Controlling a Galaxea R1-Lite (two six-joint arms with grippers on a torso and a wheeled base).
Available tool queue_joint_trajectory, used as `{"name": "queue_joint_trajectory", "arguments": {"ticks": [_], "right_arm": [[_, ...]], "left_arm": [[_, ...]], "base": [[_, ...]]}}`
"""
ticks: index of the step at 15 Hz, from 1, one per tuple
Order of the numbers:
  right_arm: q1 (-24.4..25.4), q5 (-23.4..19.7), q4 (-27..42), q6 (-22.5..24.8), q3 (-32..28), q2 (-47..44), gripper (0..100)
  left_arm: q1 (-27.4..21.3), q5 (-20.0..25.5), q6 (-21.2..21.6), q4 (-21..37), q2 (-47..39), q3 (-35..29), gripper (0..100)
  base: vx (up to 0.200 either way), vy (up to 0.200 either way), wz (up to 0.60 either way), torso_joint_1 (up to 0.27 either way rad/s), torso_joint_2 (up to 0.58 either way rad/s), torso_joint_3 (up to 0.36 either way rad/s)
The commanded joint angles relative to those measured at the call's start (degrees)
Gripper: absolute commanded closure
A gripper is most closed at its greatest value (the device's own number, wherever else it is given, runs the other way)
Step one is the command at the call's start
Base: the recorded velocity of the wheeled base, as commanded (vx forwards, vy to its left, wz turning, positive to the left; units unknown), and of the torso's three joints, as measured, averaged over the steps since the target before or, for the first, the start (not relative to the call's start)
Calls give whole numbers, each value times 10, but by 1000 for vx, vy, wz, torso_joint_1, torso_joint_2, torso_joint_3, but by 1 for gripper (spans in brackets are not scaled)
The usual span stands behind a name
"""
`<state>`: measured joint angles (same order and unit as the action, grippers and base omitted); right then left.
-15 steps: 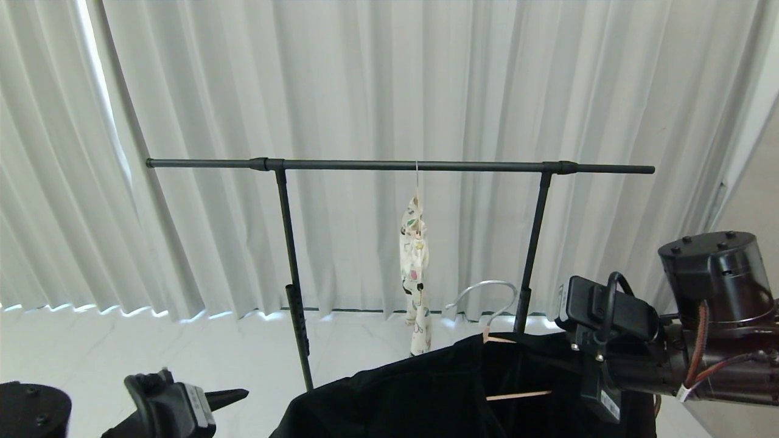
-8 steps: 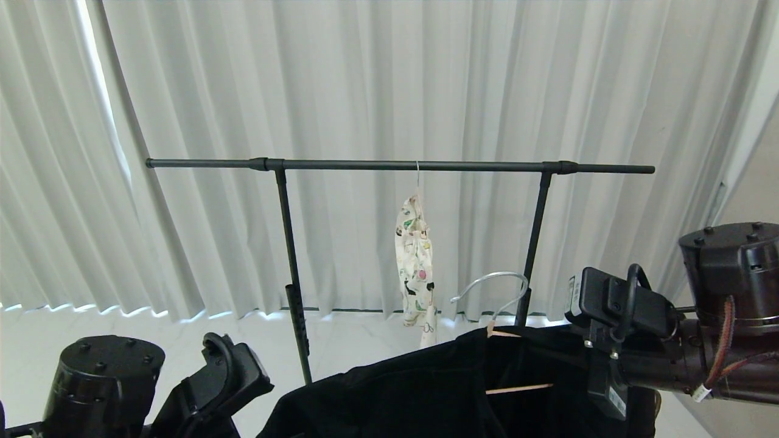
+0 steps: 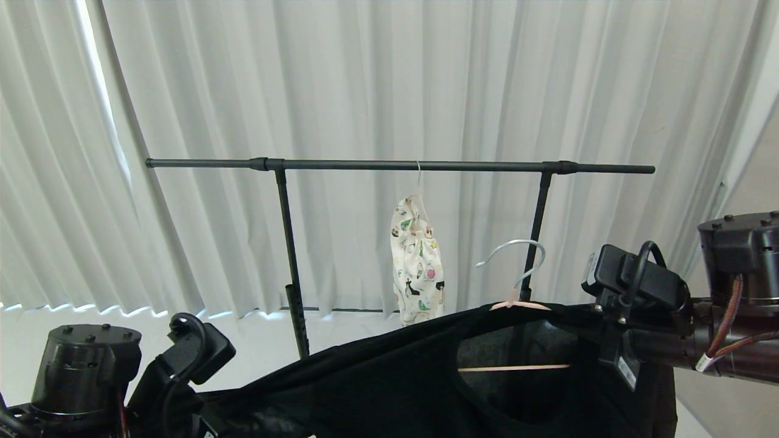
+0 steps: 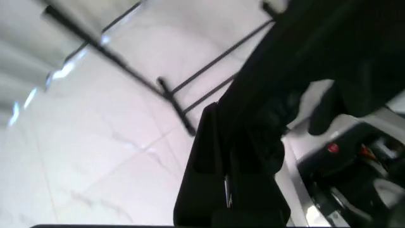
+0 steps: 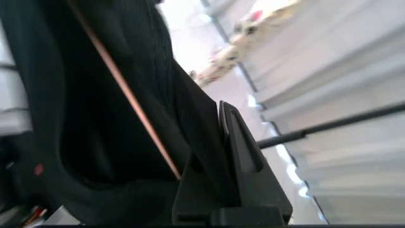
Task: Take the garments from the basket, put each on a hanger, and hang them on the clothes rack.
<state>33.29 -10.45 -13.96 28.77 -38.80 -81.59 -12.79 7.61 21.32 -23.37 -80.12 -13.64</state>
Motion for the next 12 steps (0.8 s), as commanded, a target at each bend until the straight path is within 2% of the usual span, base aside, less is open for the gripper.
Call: {"name": "queue_joint_trajectory", "arguments": {"ticks": [1,4,5,7,10,12], "right_arm": [[-10,1,-2,0,0,2,100],[-9,1,-2,-6,0,1,100],[-9,1,-2,-6,0,2,100],[-11,3,-2,-6,1,5,100],[-53,13,-2,-9,44,24,100],[-89,23,-1,-35,71,42,100]], "left_arm": [[33,-9,0,1,-15,-6,100],[-15,-10,-1,-15,1,-12,100],[-24,-10,-1,-26,2,-11,0],[-36,-10,-1,-46,2,-11,0],[-36,-10,-15,-75,29,-11,0],[-36,-10,-66,-76,64,-14,0]], "base": [[0,0,0,0,0,0],[0,0,0,0,0,0],[0,0,0,0,0,0],[0,0,0,0,0,0],[0,0,0,0,0,0],[0,0,0,0,0,0]]}}
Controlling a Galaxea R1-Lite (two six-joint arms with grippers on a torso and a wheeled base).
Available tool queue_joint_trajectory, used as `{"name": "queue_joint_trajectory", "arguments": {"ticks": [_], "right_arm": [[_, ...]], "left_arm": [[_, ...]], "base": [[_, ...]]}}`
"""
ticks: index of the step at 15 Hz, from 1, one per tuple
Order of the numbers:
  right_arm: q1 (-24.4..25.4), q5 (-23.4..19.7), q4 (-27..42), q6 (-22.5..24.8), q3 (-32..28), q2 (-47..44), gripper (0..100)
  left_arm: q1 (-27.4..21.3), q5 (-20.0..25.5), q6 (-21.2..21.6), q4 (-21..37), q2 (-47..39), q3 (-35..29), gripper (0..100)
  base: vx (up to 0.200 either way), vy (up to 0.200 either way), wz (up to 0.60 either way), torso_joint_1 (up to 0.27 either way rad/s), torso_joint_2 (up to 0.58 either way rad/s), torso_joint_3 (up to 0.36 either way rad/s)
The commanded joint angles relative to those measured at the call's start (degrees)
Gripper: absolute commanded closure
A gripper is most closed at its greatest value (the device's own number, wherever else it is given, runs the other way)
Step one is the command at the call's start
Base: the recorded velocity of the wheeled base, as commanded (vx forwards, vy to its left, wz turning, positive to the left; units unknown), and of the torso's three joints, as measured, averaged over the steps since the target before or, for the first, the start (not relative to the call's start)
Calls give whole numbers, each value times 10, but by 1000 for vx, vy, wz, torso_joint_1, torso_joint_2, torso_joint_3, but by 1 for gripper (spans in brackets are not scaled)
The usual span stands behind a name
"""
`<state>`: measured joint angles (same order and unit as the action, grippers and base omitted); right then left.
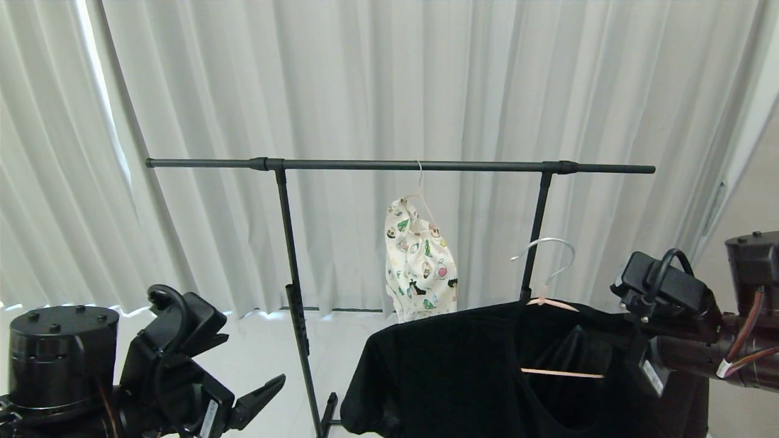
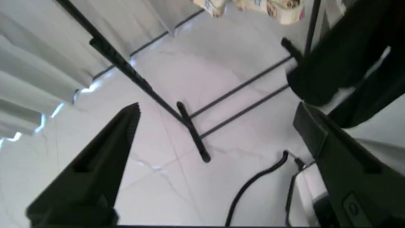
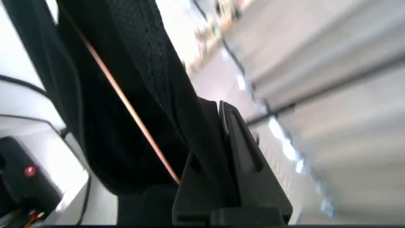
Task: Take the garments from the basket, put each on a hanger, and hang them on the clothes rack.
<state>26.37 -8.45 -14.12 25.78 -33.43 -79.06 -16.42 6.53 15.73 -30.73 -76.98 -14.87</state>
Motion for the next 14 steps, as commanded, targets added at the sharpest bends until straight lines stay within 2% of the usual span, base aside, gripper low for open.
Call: {"name": "queue_joint_trajectory", "arguments": {"ticks": [1,3,4,6,7,9,12,14], "right_arm": [[-34,19,1,-16,28,26,100],[-41,43,3,-41,39,34,100],[-40,81,15,-68,44,42,100],[-41,127,67,-90,47,58,100],[-40,152,103,-116,44,72,100],[-41,186,154,-139,43,102,100],[-50,199,229,-171,43,141,100],[-62,214,254,-195,43,152,100]], "left_arm": [[3,-1,-20,-2,40,-2,0],[12,-21,-21,-2,41,0,0],[17,-50,-21,-2,33,-1,0],[35,-88,-21,-2,18,2,0],[44,-108,-21,-2,12,0,0],[58,-125,-21,-2,11,-9,0],[61,-156,-22,-2,17,-7,0],[61,-158,-22,-3,20,-6,0]], "base": [[0,0,0,0,0,0],[0,0,0,0,0,0],[0,0,0,0,0,0],[0,0,0,0,0,0],[0,0,0,0,0,0],[0,0,0,0,0,0],[0,0,0,0,0,0],[0,0,0,0,0,0]]}}
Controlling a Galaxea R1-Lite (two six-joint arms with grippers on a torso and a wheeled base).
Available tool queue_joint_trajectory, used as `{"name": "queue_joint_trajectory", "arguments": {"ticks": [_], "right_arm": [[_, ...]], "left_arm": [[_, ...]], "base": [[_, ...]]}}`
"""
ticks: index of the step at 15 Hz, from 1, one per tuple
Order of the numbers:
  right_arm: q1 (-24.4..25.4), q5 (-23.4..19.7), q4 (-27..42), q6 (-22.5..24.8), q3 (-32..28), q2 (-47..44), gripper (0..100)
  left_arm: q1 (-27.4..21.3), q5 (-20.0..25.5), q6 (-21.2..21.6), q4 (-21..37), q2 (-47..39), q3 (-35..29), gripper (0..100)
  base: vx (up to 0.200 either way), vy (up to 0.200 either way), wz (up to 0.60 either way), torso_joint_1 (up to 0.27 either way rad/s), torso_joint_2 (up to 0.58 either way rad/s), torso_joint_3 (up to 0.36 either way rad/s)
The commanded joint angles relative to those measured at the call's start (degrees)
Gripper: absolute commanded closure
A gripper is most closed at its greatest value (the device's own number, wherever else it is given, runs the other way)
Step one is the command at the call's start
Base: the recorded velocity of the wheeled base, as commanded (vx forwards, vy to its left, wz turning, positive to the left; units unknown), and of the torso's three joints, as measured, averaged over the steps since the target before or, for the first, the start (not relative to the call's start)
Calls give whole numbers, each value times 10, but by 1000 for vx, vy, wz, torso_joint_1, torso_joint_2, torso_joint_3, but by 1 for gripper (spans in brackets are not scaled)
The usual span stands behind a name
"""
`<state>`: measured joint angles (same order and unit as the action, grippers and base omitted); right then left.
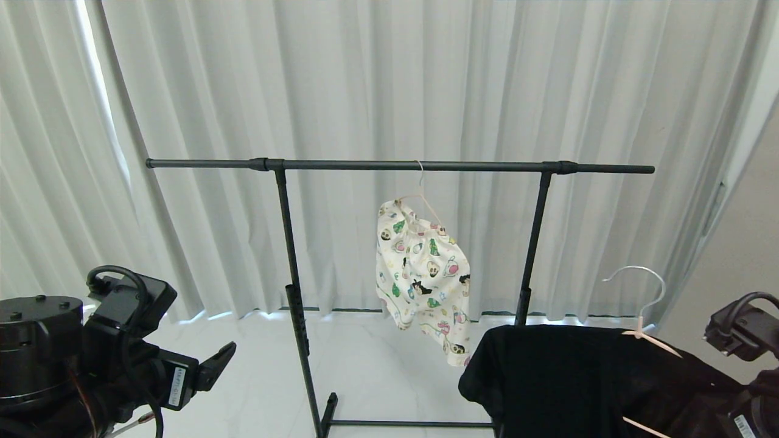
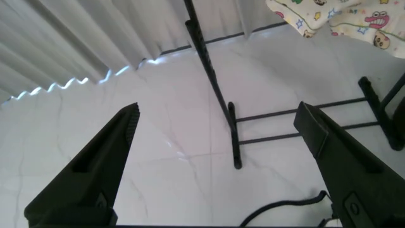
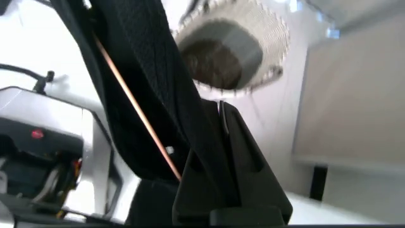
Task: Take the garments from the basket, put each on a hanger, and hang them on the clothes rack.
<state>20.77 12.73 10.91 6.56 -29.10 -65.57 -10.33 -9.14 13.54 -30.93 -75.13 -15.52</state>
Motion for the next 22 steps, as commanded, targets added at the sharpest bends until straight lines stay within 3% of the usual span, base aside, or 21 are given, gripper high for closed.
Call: {"name": "queue_joint_trajectory", "arguments": {"ticks": [1,8,11,14,22], "right_arm": [[-13,6,8,-15,-1,18,100],[-85,7,41,-47,-66,-42,100],[-73,9,39,-95,-126,-93,100],[-66,26,27,-96,-167,-129,100],[-31,41,5,-95,-186,-148,100]], "left_arm": [[0,-1,0,-1,2,0,0],[0,-2,0,-1,13,0,0],[-1,-3,0,-1,18,1,0],[-5,-3,1,-1,19,2,0],[-6,-3,1,-1,27,8,0]], "base": [[0,0,0,0,0,0],[0,0,0,0,0,0],[0,0,0,0,0,0],[133,0,0,0,2,2],[200,0,0,1,3,4]]}}
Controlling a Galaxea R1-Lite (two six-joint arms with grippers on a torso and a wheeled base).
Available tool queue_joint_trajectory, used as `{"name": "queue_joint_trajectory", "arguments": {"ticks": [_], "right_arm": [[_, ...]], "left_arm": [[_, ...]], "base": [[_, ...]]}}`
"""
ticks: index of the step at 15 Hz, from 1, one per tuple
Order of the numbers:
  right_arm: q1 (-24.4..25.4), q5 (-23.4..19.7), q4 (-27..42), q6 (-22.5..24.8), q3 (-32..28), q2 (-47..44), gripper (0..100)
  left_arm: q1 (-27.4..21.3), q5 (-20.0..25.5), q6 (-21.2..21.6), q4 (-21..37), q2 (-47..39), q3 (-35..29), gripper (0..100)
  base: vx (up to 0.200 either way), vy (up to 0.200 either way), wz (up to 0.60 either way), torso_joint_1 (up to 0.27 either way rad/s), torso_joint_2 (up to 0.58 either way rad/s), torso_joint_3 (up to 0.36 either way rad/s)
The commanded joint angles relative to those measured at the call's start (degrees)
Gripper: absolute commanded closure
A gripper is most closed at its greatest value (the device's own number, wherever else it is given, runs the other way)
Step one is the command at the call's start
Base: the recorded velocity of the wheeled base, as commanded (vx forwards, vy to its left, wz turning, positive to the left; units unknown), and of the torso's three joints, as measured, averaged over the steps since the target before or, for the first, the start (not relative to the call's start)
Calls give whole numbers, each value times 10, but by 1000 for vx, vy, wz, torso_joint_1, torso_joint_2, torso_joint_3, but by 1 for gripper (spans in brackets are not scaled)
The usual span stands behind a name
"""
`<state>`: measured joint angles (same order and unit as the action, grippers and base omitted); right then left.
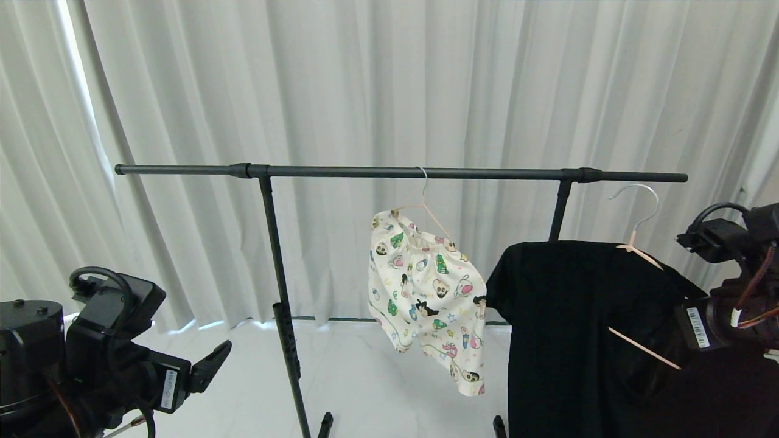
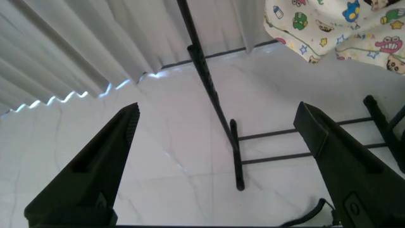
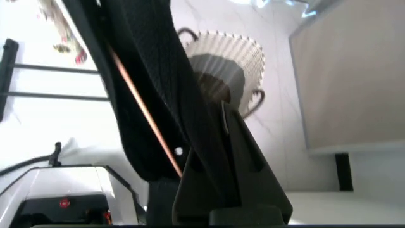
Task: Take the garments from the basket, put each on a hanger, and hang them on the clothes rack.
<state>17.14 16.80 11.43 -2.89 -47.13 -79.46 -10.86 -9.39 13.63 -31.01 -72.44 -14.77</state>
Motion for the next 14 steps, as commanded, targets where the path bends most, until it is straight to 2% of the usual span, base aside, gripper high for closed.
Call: {"name": "queue_joint_trajectory", "arguments": {"ticks": [1,9,14], "right_arm": [[6,0,0,0,-13,-16,100],[23,10,-9,-1,-100,-88,100],[38,15,-9,-2,-105,-94,100]], "left_arm": [[0,0,1,0,0,0,0],[-9,1,2,0,0,-3,0],[-12,0,3,0,0,-3,0]], "base": [[200,0,0,2,2,-2],[200,0,0,3,4,1],[200,0,0,3,2,1]]}}
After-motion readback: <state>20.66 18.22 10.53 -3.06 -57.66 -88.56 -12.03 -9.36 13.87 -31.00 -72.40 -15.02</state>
